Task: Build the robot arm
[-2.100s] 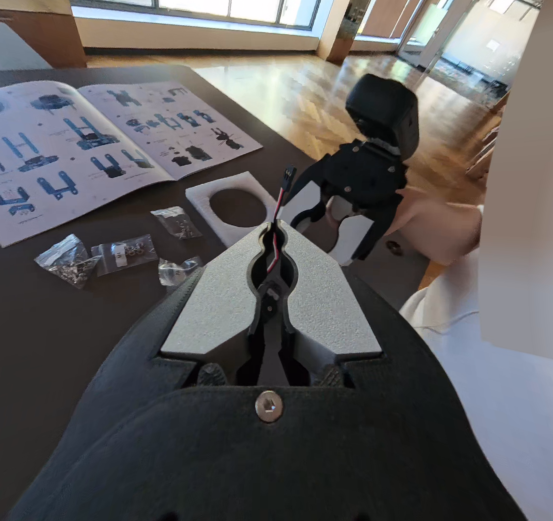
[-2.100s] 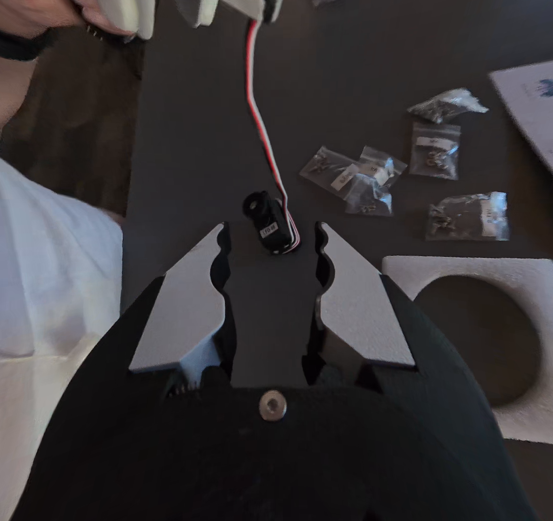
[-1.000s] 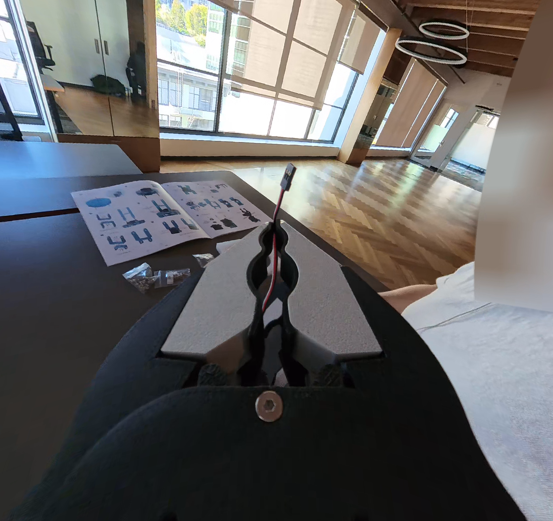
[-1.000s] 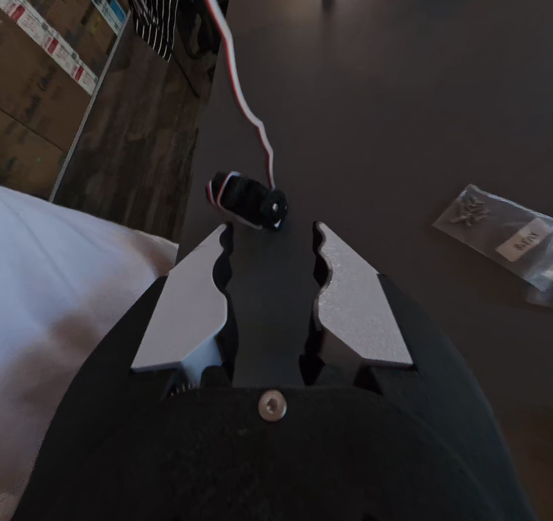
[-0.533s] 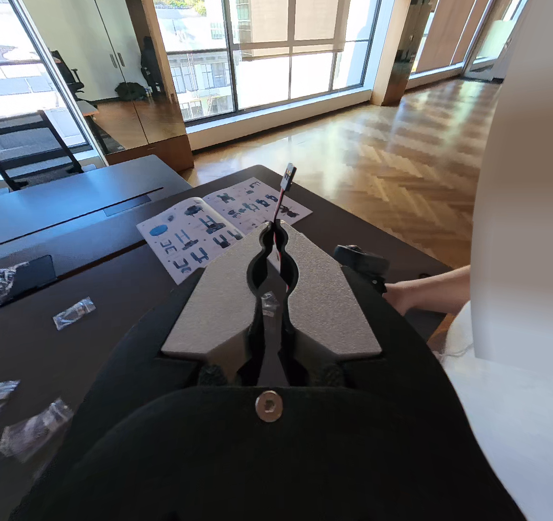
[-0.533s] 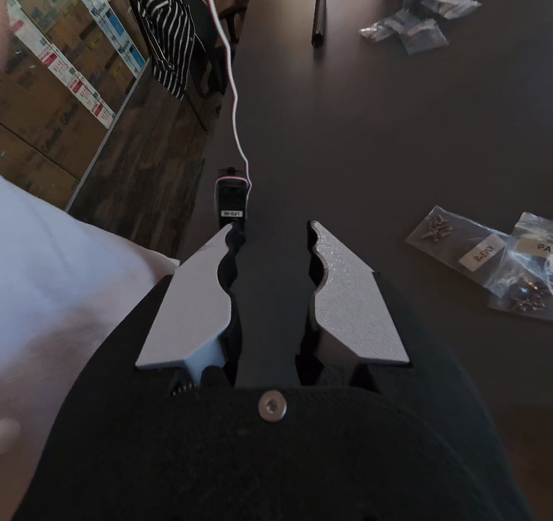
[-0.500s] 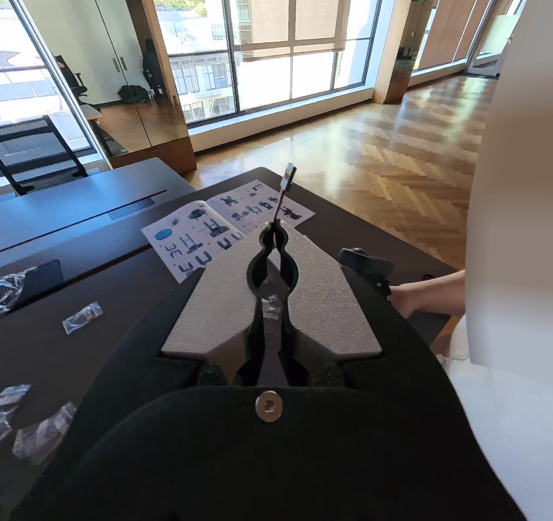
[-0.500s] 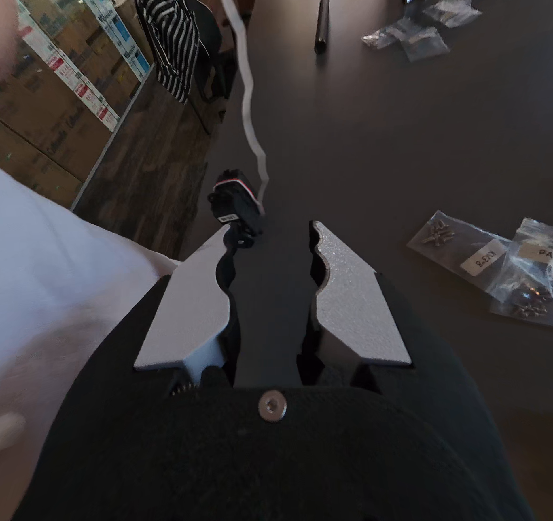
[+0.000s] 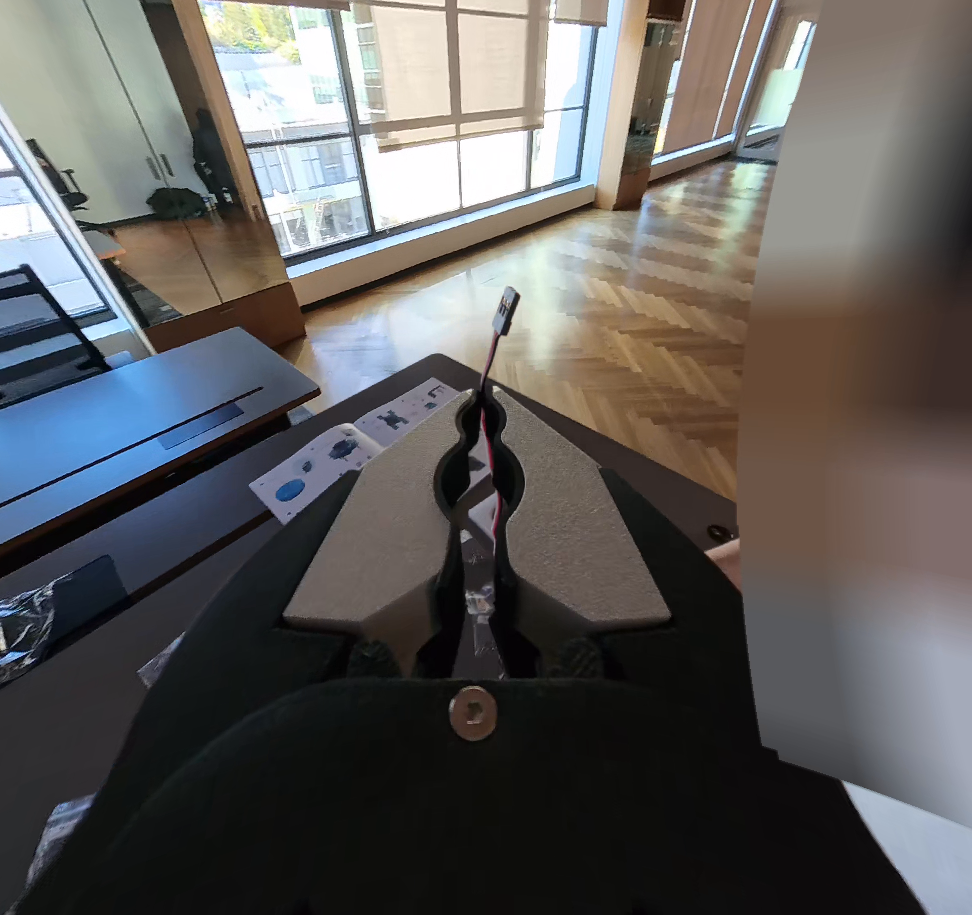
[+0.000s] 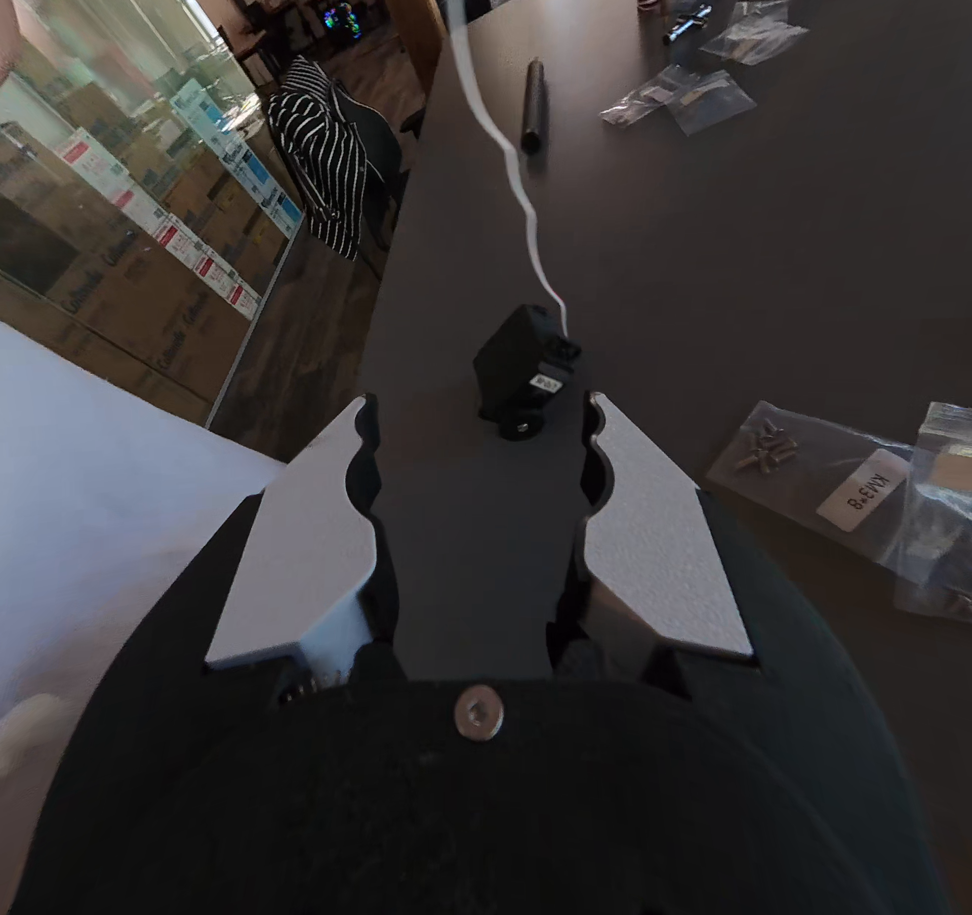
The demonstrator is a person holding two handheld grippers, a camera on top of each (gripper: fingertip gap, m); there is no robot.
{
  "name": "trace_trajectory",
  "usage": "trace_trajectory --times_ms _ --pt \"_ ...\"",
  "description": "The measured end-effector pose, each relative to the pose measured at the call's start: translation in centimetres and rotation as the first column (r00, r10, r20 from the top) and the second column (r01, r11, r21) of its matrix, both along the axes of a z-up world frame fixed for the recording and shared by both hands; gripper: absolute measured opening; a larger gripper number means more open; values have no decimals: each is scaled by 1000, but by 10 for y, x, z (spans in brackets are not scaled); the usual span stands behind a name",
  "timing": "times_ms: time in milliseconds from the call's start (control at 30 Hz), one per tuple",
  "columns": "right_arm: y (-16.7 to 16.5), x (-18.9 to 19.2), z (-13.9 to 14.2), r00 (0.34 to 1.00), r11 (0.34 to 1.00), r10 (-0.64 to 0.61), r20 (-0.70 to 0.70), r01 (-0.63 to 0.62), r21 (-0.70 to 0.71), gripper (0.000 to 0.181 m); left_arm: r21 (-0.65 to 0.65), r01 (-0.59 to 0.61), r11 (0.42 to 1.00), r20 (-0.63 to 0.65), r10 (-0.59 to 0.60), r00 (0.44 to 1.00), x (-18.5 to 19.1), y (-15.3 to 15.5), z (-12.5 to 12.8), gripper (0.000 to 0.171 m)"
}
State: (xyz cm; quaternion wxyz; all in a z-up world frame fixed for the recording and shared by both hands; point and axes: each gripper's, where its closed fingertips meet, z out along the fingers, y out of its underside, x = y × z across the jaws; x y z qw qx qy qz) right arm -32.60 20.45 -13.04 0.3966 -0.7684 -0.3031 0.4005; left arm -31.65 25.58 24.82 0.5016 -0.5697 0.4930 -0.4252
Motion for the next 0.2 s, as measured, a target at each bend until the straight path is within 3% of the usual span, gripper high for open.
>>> trace_trajectory --times_ms 200 --pt "34 -7 -7 992 995 -102 70 100 30 79 -24 118 993 61 -116 991 -26 8 24 0"
